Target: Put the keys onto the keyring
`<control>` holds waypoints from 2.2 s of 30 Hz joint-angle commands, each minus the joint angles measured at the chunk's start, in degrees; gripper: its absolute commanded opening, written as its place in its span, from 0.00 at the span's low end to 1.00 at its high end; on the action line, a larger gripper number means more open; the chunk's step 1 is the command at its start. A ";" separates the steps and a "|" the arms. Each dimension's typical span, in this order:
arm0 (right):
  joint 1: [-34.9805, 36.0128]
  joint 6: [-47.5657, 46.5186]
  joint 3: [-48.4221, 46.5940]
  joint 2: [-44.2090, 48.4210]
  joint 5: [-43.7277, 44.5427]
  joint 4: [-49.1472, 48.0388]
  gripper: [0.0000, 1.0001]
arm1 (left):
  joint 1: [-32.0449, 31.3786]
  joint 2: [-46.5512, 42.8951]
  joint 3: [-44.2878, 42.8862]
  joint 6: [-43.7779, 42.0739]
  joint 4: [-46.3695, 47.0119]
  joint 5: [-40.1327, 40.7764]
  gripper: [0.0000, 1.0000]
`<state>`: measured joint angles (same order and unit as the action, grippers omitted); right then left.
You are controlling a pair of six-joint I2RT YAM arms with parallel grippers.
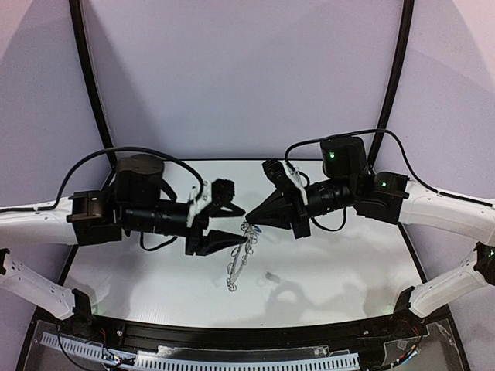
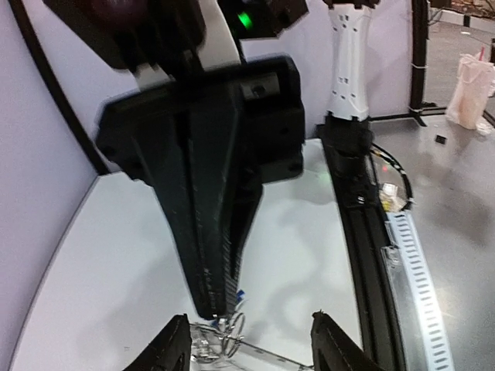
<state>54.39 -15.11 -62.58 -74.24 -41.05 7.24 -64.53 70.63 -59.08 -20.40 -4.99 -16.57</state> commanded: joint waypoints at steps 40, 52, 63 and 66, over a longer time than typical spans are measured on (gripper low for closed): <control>1.27 26.97 -11.18 -8.11 30.82 4.99 0.00 | -3.45 1.39 -1.74 3.81 -0.78 39.16 0.69; 1.35 30.43 -11.36 -8.84 35.76 4.98 0.00 | -4.36 5.05 -3.27 6.64 0.60 35.78 0.57; 1.45 31.87 -11.43 -8.92 34.13 3.66 0.00 | -4.99 8.13 -4.21 6.54 1.76 37.30 0.39; 1.57 32.08 -11.13 -8.61 33.55 3.35 0.00 | -5.00 9.04 -4.53 6.44 2.54 37.32 0.36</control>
<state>55.16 15.86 -72.31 -83.37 -6.42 13.74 -69.22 78.92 -61.87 -14.10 -4.02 20.41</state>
